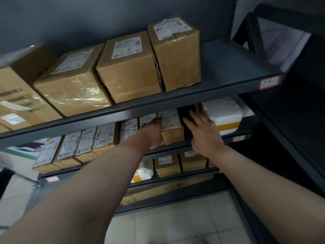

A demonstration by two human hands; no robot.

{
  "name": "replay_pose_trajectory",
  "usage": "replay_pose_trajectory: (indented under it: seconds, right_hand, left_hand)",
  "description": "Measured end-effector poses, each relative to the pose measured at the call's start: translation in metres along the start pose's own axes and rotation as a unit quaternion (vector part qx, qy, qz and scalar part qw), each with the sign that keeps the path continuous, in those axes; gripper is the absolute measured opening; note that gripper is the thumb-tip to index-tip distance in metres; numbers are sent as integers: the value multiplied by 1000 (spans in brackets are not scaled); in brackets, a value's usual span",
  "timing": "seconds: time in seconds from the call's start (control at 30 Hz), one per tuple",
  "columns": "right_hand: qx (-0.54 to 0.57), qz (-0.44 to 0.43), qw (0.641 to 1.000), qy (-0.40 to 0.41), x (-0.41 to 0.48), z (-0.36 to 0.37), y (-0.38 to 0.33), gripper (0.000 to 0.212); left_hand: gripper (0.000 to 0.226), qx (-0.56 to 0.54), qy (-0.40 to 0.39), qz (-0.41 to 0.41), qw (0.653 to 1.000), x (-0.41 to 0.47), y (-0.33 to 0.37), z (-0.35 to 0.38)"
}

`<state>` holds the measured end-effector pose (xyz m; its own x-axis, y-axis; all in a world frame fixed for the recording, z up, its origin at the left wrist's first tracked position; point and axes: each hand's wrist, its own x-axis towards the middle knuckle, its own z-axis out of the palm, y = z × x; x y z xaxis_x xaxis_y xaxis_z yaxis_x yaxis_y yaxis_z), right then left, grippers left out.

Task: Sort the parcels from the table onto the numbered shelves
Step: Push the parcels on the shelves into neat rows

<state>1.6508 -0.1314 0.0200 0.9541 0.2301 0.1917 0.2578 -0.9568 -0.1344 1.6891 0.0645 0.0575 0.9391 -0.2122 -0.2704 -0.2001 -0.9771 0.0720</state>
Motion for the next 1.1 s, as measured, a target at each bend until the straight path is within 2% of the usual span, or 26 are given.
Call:
replay_pose_trajectory:
  seconds: [0.1, 0.3, 0.47, 0.57, 0.63, 0.7, 0.9, 1.1]
  right_hand:
    - [-53, 43, 998, 16, -9, -6, 28, 81]
    - [-69, 167, 982, -51, -12, -14, 66, 94]
    - [17, 230, 967, -106, -7, -17, 88, 93]
    - [83, 227, 965, -103, -7, -13, 93, 88]
    - [87, 214, 969, -89, -7, -10, 88, 86]
    - [81, 195, 974, -83, -5, -6, 78, 88]
    - [108, 146, 978, -103, 7, 5, 46, 91]
    - [84, 137, 979, -124, 14, 12, 27, 94]
  left_hand:
    - [75, 48, -5, 41, 998, 3, 21, -4]
    - [75, 84, 21, 116, 990, 14, 62, -5]
    - [79, 85, -1, 126, 988, 22, 88, 3]
    - [80, 84, -9, 48, 995, 20, 89, 10]
    - [79, 76, -7, -5, 997, 16, 82, 13]
    - [77, 60, -8, -24, 998, 12, 70, 16]
    - [77, 26, -26, 37, 999, 8, 38, 14]
    - [79, 9, -28, 50, 998, 7, 30, 15]
